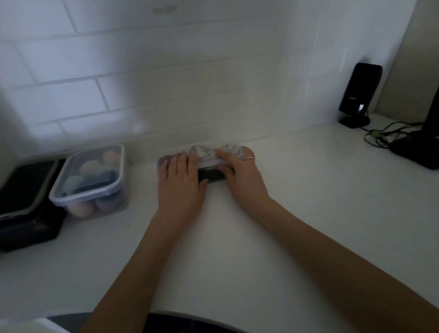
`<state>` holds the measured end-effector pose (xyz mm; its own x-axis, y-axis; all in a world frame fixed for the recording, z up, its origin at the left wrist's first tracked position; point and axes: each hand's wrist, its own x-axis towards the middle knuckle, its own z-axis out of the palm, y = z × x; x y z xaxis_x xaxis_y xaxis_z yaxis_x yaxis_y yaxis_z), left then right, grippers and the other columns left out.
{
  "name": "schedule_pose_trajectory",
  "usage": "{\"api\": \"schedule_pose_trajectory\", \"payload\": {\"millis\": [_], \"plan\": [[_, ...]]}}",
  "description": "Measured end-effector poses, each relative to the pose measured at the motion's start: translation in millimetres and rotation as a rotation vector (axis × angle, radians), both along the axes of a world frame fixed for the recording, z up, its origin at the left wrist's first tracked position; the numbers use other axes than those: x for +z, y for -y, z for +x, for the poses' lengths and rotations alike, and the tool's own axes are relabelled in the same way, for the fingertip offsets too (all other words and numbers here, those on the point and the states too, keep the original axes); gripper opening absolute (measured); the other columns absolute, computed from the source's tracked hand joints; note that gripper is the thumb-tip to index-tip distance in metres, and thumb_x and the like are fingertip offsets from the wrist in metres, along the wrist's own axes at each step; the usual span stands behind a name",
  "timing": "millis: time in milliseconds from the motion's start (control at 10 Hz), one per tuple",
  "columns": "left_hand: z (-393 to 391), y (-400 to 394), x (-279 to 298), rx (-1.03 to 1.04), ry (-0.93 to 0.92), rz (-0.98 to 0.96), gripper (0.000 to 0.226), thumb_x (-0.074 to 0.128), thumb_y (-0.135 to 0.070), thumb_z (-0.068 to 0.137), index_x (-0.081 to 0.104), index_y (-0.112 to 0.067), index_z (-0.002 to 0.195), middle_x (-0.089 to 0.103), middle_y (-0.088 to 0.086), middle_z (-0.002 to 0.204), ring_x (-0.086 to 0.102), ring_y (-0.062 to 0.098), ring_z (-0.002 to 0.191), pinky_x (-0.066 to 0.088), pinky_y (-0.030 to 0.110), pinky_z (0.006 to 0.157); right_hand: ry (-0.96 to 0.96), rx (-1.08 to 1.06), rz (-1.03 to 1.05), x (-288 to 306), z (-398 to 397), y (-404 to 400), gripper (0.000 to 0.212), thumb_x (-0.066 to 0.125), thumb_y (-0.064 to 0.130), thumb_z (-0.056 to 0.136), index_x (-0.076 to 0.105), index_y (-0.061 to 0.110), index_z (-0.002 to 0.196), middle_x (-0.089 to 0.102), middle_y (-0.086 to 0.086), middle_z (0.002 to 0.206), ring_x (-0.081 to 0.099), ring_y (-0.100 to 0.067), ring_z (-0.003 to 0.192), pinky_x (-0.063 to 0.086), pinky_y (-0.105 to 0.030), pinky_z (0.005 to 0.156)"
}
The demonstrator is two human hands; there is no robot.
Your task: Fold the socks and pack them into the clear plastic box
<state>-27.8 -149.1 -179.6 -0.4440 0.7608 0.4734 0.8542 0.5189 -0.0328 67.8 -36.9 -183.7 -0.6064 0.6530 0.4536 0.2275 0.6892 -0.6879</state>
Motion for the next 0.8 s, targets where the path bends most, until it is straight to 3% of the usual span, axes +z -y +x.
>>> {"api": "schedule_pose_trajectory", "payload": {"millis": [200,500,600,700,800], "plan": [[-51.3,12.0,0.6,0.070,0.034,-0.003,0.064,0.045,-0.040,0.091,0.028,-0.003,0.141,0.034,0.021,0.146,0.029,0.032,0.136,0.007,0.041,0.115,-0.006,0.043,-0.005,-0.6,-57.2,9.7,0.037,0.053,0.018,0.092,0.057,0.025,0.128,0.026,-0.018,0.147,0.056,-0.029,0.114,0.035,-0.018,0.095],[-72.0,5.8,-9.1,0.206,0.087,-0.027,0.081,0.044,-0.050,0.089,0.016,0.003,0.144,0.021,0.026,0.151,0.014,0.039,0.141,-0.006,0.048,0.115,-0.001,0.046,-0.020,-5.9,-85.4,14.5,0.039,0.054,0.020,0.091,0.055,0.027,0.130,0.022,-0.018,0.151,0.053,-0.031,0.119,0.037,-0.028,0.102],[-69.1,8.8,-9.3,0.192,0.095,0.005,0.079,0.043,-0.050,0.089,0.017,0.003,0.143,0.022,0.025,0.151,0.014,0.038,0.142,-0.008,0.047,0.115,0.024,0.061,-0.036,-4.8,-80.9,17.1,0.042,0.053,0.024,0.093,0.049,0.029,0.135,0.007,-0.019,0.157,0.038,-0.030,0.135,0.033,-0.030,0.108],[-66.8,17.0,-2.5,0.109,0.098,0.068,0.068,0.046,-0.036,0.090,0.021,0.000,0.143,0.025,0.022,0.151,0.017,0.032,0.142,-0.004,0.042,0.117,-0.027,0.093,-0.116,-5.9,-72.7,19.8,0.048,0.050,0.026,0.095,0.037,0.029,0.141,-0.004,-0.017,0.158,0.012,-0.028,0.145,0.023,-0.040,0.115],[-55.9,30.5,10.3,-0.107,0.367,0.188,0.055,0.053,-0.018,0.090,0.033,-0.005,0.140,0.034,0.016,0.149,0.027,0.026,0.140,0.012,0.034,0.118,-0.350,0.084,-0.238,28.7,-62.6,8.8,0.043,0.047,0.022,0.097,0.040,0.019,0.139,0.029,-0.015,0.152,0.028,-0.024,0.140,0.024,-0.031,0.113]]}}
